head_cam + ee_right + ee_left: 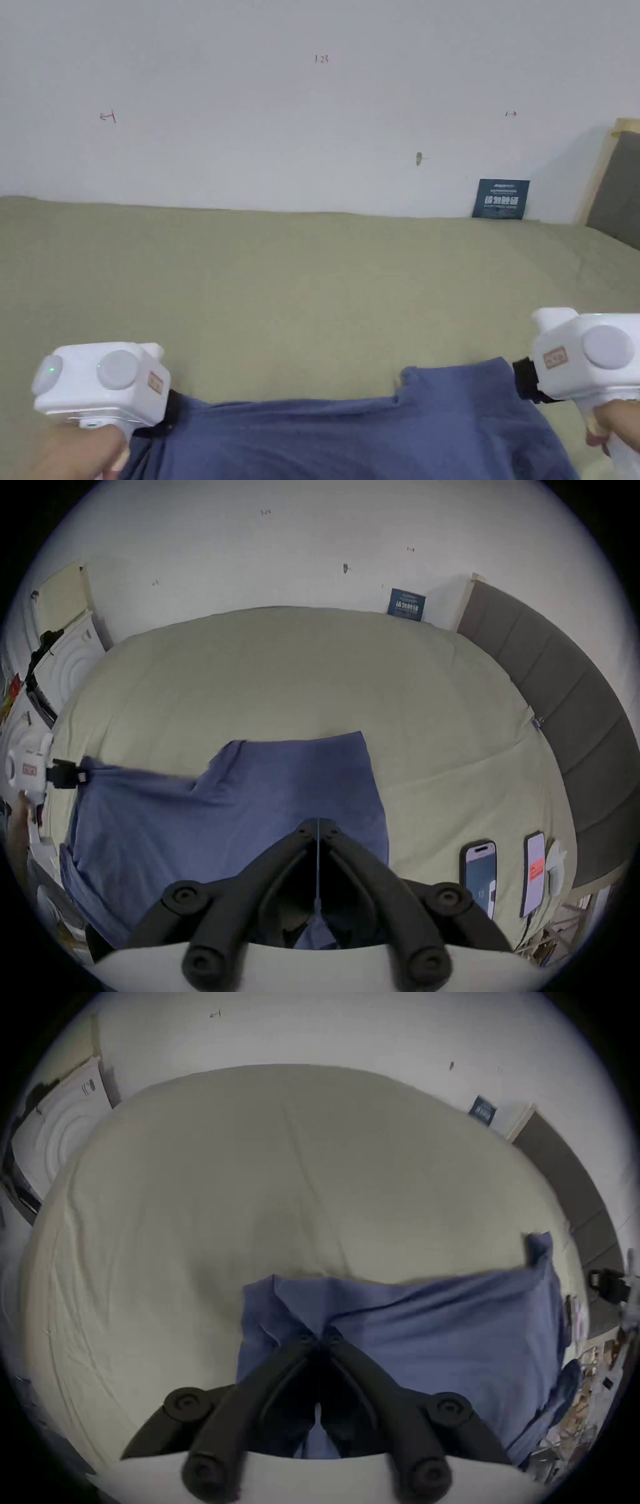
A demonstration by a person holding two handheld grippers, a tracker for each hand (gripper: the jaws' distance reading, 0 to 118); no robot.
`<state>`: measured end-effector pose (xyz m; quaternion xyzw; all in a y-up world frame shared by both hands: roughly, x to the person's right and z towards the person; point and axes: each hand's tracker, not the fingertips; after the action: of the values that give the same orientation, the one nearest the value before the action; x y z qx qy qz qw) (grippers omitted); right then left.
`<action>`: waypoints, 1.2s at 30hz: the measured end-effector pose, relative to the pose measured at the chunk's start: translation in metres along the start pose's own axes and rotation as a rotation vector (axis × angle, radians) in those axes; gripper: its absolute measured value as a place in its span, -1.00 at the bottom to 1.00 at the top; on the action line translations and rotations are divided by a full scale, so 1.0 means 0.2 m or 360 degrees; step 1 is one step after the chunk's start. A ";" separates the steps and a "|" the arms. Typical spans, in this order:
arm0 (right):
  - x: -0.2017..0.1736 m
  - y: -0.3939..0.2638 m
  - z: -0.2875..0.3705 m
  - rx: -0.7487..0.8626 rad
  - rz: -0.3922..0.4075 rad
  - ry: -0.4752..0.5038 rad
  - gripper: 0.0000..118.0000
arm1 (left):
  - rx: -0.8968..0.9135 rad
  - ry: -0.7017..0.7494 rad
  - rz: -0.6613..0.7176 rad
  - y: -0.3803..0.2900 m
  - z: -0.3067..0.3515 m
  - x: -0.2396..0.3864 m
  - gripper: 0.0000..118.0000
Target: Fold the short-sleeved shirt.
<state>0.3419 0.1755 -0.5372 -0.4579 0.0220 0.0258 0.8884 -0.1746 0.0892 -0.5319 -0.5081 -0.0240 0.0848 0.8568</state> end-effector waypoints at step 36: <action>0.08 -0.34 0.56 -0.0029 0.0082 0.0089 -1.00 | 0.0215 -0.0069 -0.0266 -0.36 1.01 0.11 -0.99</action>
<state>0.3643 0.2283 -0.4174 -0.4659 0.0585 0.0361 0.8822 -0.1705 0.2338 -0.3719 -0.4435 -0.0790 0.0254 0.8924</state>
